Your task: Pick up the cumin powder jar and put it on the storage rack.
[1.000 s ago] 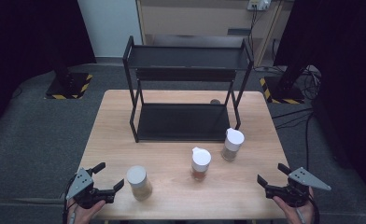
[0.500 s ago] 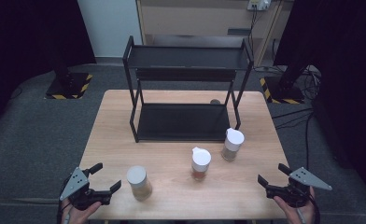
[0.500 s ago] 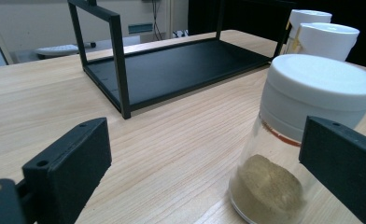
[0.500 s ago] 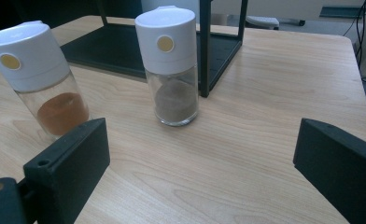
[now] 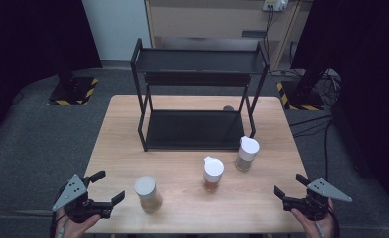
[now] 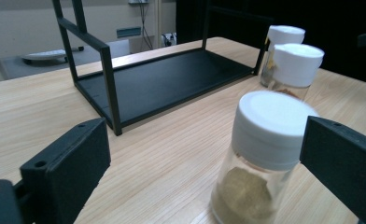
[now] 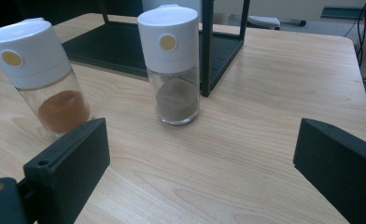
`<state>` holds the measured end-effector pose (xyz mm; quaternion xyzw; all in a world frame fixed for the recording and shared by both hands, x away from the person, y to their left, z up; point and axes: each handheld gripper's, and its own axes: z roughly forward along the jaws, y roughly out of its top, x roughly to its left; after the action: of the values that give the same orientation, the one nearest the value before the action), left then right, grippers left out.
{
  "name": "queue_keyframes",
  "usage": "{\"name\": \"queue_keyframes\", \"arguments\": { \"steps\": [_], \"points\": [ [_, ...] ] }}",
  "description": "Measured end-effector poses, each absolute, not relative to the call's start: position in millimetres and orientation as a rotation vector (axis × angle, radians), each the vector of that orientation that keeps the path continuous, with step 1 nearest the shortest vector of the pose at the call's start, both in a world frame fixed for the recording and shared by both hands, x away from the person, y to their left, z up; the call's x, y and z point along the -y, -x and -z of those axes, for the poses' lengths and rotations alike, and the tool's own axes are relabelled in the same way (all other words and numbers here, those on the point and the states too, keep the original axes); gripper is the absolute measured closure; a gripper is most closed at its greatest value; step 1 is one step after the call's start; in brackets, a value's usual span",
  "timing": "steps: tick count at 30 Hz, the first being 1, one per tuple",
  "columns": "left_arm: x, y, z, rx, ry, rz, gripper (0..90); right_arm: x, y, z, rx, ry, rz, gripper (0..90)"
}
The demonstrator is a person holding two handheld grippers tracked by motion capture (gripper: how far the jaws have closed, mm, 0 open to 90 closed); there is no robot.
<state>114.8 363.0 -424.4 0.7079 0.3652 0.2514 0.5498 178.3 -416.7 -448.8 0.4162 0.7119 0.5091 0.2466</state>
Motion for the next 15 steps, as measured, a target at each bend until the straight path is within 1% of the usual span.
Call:
{"name": "queue_keyframes", "arguments": {
  "steps": [15],
  "points": [
    [-342.7,-111.7,412.2,-0.867,-1.679,-0.588,0.2,416.5,-177.8,448.3,-1.939,-1.138,-1.383,4.4]
  ]
}}
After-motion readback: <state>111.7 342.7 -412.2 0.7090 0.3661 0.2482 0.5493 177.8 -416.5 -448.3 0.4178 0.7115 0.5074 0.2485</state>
